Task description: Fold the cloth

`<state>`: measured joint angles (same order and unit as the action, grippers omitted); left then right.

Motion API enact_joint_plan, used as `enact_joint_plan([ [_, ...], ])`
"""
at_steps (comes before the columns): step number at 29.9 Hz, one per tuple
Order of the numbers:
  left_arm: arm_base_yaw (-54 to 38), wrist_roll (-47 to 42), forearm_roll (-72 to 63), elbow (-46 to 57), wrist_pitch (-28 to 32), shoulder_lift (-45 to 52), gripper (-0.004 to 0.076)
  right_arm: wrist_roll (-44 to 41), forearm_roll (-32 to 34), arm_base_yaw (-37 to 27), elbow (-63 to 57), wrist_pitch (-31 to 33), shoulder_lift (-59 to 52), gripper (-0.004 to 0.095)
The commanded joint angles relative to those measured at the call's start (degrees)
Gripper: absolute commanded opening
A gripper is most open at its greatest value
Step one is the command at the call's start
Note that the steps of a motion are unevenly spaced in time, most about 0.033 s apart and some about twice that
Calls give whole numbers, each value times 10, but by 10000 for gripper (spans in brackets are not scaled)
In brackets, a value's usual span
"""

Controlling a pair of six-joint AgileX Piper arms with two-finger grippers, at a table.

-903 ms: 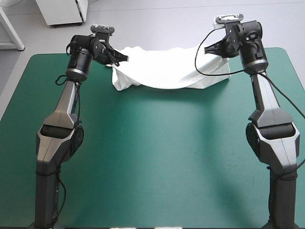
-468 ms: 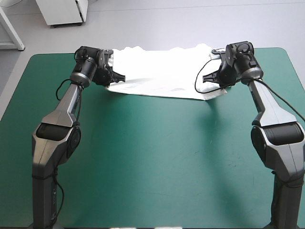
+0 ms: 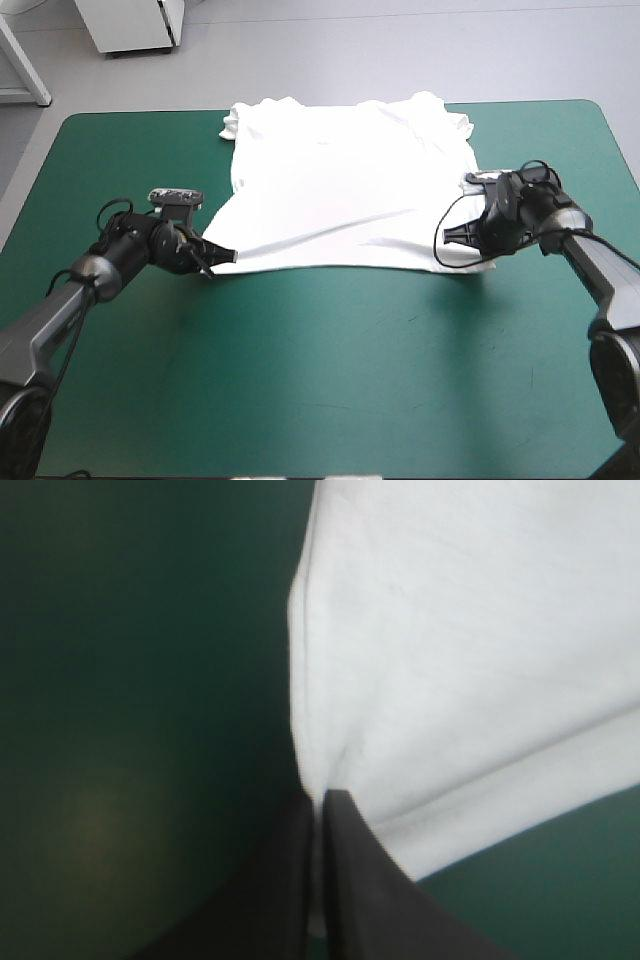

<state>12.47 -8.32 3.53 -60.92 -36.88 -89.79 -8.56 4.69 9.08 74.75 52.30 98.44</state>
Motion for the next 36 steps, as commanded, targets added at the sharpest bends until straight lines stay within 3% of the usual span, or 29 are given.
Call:
enact_joint_plan([
  [1,2,-6,-2,70,38,108,-22,-1,4,-1,-82,-29,-102,0],
  [6,2,-6,-32,157,33,208,-22,-2,-14,-1,-188,-29,-196,0],
  [16,3,0,-104,286,-72,365,-22,-2,-64,-1,-344,37,-378,0],
  [28,3,-3,-142,315,-230,552,-22,-29,-80,-1,-385,188,-568,0],
  [36,3,-4,-196,319,-240,574,-20,-27,-163,-1,-410,191,-590,48],
])
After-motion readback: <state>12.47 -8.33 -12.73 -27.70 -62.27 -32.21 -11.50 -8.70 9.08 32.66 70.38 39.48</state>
